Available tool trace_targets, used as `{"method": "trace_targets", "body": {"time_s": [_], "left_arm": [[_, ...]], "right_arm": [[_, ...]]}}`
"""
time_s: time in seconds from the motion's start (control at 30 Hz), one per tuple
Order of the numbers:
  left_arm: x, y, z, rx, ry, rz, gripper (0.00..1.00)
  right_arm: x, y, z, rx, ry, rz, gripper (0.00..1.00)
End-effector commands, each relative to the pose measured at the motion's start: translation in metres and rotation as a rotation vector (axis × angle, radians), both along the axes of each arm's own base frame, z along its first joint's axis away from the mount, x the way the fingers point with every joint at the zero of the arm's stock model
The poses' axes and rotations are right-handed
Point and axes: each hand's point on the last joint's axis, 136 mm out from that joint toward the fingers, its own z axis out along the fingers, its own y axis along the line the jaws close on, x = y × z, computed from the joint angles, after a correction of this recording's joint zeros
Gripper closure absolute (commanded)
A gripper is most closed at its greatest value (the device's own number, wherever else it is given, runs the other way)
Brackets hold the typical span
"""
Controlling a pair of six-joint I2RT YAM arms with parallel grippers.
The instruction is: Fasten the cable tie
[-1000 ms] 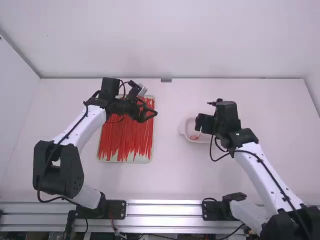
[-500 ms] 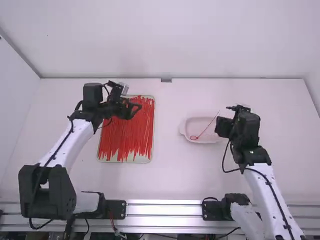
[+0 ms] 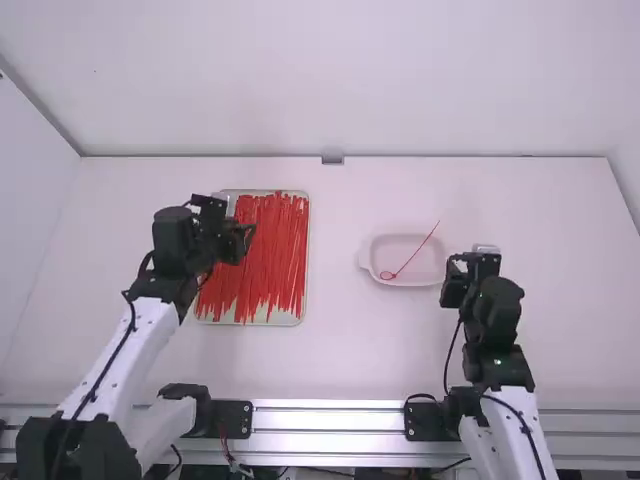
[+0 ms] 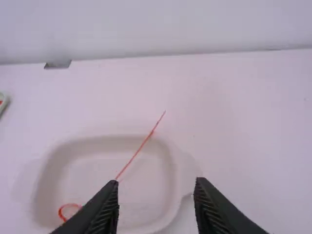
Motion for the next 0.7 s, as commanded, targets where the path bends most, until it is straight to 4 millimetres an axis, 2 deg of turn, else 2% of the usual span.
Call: {"method": "trace_targets", "body": {"time_s": [0.0,0.37,0.57,0.67], "left_arm": [[-0.009,0.017,-0.007,0.050,-0.009,0.094,0.61],[-0.055,0.060,-0.052,0.175,-0.010,0.312,0.86],[-0.077,0.060,-0.079,0.176,-0.010,0.313,1.00],[-0.085,0.060,-0.090,0.176,-0.010,0.313,1.00]], "right_arm": [[-0.008,0.001,-0.013,-0.008,-0.001,0.006,0.66],[-0.031,0.001,-0.063,-0.008,-0.004,0.006,0.88],[-0.028,0.001,-0.040,-0.008,-0.103,0.006,0.98],[-0.028,0.001,-0.032,-0.008,-0.142,0.006,1.00]]}}
